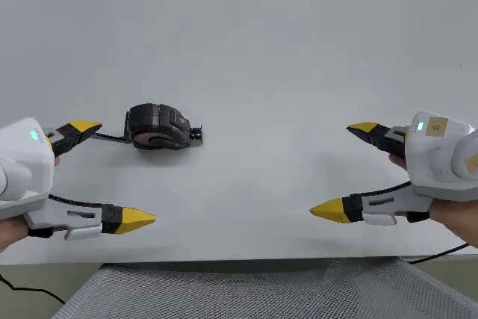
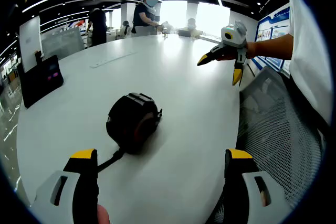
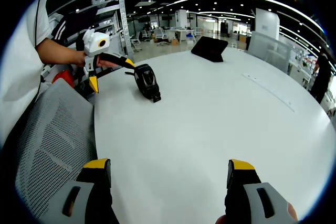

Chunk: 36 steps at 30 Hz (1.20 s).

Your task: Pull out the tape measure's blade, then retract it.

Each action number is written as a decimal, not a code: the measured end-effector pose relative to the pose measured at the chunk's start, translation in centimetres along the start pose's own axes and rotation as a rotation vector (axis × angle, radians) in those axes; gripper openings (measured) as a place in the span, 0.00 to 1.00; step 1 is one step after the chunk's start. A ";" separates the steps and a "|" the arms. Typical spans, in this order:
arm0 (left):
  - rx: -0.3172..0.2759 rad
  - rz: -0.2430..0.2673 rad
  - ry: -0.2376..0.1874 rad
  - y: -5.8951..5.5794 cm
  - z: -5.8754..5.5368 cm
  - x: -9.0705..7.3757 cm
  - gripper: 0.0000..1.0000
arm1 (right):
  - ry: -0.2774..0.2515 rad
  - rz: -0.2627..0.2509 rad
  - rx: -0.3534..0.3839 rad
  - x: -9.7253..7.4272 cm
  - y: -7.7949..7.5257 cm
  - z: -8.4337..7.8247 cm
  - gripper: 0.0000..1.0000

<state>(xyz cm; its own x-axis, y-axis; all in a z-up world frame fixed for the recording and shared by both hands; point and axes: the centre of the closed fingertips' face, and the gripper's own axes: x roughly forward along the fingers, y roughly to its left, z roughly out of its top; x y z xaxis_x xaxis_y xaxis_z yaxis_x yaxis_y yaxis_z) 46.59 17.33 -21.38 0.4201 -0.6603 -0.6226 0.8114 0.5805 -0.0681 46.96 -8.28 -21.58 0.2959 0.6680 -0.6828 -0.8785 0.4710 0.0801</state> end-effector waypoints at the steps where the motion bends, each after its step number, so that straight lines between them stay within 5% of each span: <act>1: 0.000 0.001 0.001 0.0 0.0 0.0 0.99 | -0.001 0.000 0.000 0.0 0.0 0.0 0.91; 36: -0.006 0.013 0.006 0.4 -0.3 -0.3 0.99 | 0.002 -0.002 -0.013 0.1 0.1 0.5 0.92</act>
<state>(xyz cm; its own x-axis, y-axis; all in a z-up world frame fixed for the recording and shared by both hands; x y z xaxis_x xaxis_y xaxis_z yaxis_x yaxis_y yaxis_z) 46.70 17.90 -21.45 0.4284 -0.6498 -0.6278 0.8034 0.5920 -0.0645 47.05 -7.86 -21.30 0.2970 0.6662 -0.6841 -0.8829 0.4645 0.0691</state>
